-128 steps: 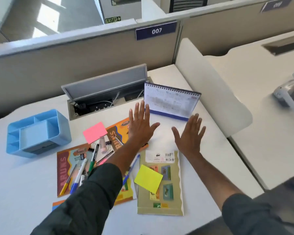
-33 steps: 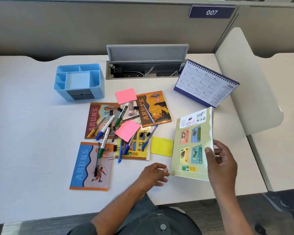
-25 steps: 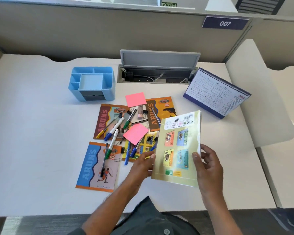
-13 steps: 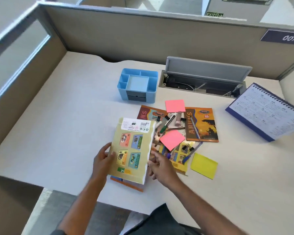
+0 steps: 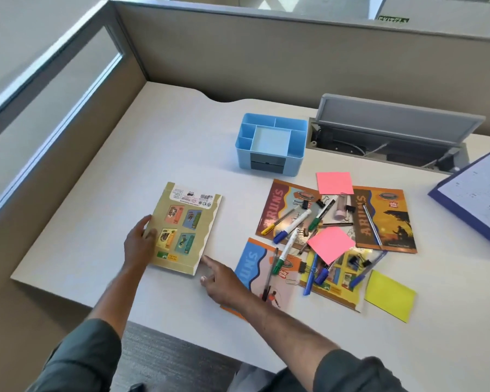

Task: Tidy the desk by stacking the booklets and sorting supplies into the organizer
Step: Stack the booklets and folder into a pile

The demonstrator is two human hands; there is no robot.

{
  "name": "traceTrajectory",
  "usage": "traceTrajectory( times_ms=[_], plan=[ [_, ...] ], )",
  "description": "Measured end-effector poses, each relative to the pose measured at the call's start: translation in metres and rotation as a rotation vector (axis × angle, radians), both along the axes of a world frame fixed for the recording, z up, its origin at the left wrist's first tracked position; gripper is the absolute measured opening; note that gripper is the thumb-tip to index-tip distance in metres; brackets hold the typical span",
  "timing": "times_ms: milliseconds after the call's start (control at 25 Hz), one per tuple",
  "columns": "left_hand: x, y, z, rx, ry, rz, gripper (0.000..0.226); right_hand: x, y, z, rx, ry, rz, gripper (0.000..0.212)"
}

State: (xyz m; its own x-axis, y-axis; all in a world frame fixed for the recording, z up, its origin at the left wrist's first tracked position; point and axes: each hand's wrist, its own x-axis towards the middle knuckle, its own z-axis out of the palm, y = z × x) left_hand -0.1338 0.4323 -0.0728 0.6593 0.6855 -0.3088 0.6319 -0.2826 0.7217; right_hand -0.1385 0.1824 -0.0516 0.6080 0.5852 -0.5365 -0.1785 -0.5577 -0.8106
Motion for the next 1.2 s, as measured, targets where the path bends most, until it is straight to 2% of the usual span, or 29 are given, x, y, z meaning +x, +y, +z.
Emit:
traceTrajectory(
  times_ms=[120,240,320,400,560,720,840,1000,1080,1200],
  plan=[
    [0.007,0.015,-0.006,0.248,0.092,-0.048,0.044,-0.003,0.01,0.011,-0.023,-0.01,0.032,0.059],
    [0.008,0.011,-0.004,0.514,0.175,-0.048,0.037,-0.012,-0.008,0.023,-0.077,-0.217,0.12,0.056],
    [0.008,0.011,-0.008,0.632,0.193,-0.061,0.03,-0.022,-0.035,0.025,-0.11,-0.332,0.118,0.054],
    [0.009,0.011,-0.012,0.675,0.23,-0.072,0.025,-0.032,-0.069,0.02,-0.163,-0.355,0.042,0.051],
    [0.01,0.009,-0.01,0.684,0.26,-0.063,0.025,-0.051,-0.128,0.008,-0.251,-0.327,-0.178,0.044],
    [-0.005,-0.035,0.0,0.582,0.123,-0.045,0.034,-0.058,-0.15,0.005,-0.258,-0.371,-0.29,0.037],
    [-0.03,-0.094,0.002,0.475,0.036,-0.182,0.034,-0.054,-0.154,0.006,-0.333,-0.495,-0.225,0.04],
    [-0.062,-0.156,0.0,0.289,0.075,-0.267,0.035,-0.039,-0.144,0.0,-0.493,-0.835,0.024,0.047],
    [-0.068,-0.173,-0.001,0.257,0.097,-0.283,0.037,-0.027,-0.135,-0.003,-0.538,-0.895,0.11,0.049],
    [-0.07,-0.196,0.003,0.27,0.169,-0.333,0.044,-0.022,-0.132,-0.003,-0.555,-0.903,0.089,0.045]
  ],
)
